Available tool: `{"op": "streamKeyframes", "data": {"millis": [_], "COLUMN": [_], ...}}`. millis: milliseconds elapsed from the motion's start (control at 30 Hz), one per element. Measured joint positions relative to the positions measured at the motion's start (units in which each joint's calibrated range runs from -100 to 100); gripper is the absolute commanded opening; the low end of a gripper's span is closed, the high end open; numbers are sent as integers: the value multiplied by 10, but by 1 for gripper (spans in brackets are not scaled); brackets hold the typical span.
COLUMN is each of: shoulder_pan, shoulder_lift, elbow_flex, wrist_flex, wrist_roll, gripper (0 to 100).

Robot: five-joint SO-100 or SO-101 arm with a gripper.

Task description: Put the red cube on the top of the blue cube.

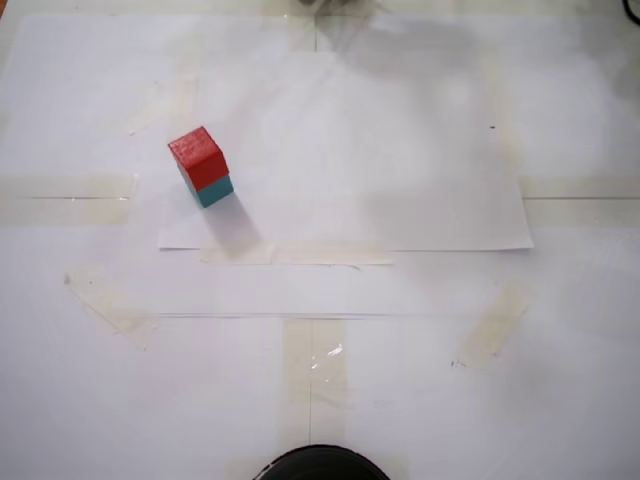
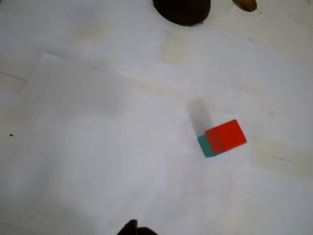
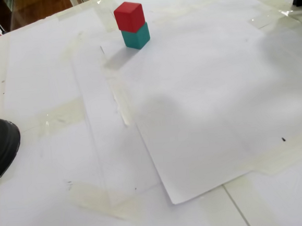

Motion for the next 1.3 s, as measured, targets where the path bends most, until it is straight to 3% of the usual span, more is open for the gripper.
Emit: {"op": "streamKeyframes", "data": {"millis": [467,933,1300], "shoulder_pan": [-42,-63,-76], "shoulder_lift": [-262,-409,-434], "elbow_flex": [384,561,607], "wrist_flex": [-147,-187,-187], "wrist_roll": [-62,-70,-80], "gripper": [0,0,0]}}
